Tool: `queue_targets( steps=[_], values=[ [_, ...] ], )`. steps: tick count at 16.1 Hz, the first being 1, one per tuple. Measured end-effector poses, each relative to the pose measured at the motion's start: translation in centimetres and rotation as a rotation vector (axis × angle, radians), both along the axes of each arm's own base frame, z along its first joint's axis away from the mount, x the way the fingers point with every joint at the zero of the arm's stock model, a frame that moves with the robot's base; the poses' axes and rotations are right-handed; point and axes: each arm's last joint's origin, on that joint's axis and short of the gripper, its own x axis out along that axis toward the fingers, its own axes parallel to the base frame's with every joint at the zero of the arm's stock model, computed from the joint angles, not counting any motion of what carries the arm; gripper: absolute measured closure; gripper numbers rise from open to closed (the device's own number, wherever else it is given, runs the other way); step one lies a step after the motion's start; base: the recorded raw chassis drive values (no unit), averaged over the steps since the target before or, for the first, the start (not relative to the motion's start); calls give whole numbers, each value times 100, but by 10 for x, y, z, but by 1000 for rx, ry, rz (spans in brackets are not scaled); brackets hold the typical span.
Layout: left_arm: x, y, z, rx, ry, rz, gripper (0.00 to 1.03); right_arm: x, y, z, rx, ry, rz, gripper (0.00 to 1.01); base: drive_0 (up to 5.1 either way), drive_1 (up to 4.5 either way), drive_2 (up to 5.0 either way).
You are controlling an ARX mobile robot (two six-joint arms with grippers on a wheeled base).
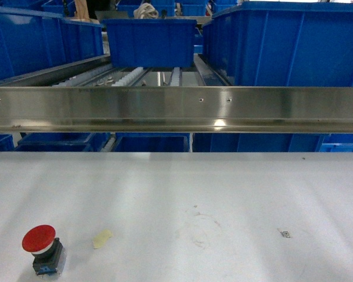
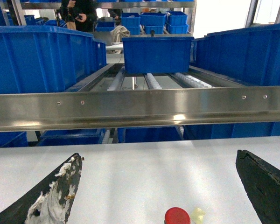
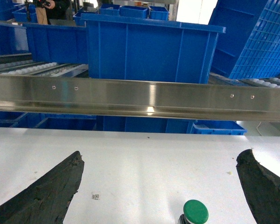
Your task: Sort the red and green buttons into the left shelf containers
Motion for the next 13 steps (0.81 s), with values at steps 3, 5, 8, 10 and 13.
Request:
queue_targets(
  steps=[3,5,8,10,13],
  values=[
    [0,0,0,0,0,0,5,0,0,0,0,0,0,3,0,0,0],
    [0,0,0,0,0,0,5,0,0,0,0,0,0,3,0,0,0],
    [0,0,0,0,0,0,5,0,0,0,0,0,0,3,0,0,0],
    [0,0,0,0,0,0,5,0,0,0,0,0,0,3,0,0,0],
    [0,0,0,0,-2,0,5,0,0,0,0,-5,-1,3,0,0,0]
  ],
)
